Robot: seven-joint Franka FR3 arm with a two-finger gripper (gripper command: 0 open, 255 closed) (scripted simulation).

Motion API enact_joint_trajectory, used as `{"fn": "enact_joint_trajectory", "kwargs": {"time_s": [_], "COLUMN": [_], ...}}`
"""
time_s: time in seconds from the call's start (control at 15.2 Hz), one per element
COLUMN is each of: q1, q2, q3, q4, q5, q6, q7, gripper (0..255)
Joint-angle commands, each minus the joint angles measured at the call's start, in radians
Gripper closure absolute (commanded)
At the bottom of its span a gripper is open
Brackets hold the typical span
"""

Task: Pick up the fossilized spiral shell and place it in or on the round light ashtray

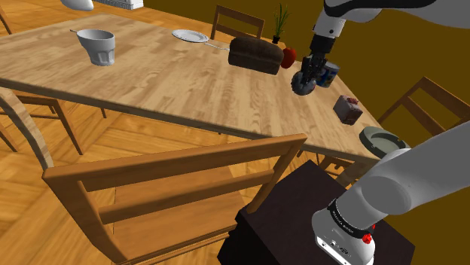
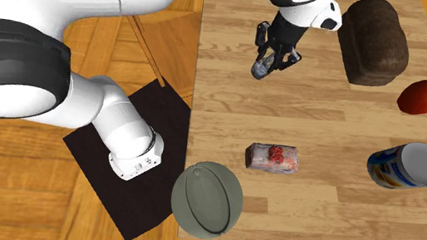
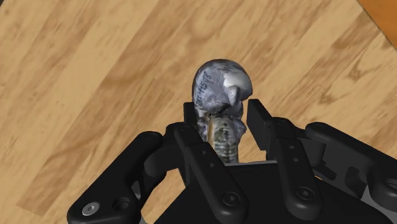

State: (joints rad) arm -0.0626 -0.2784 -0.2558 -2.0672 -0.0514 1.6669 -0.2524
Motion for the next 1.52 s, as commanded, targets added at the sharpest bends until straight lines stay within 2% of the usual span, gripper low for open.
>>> {"fn": "enact_joint_trajectory", "kwargs": {"time_s": [0.0,0.13,0.79,1.45], "q1": [0.001,0.001,-0.094,-0.208], "q2": [-0.003,-0.002,-0.278,-0.489], "q3": [0.002,0.003,-0.079,-0.192], "q4": [0.024,0.050,-0.152,-0.238], "q5": [0.000,0.001,-0.121,-0.274], "q6": [-0.027,-0.053,-0.112,-0.208], "q7": [0.001,0.001,-0.127,-0.303], "gripper": [255,255,255,255]}}
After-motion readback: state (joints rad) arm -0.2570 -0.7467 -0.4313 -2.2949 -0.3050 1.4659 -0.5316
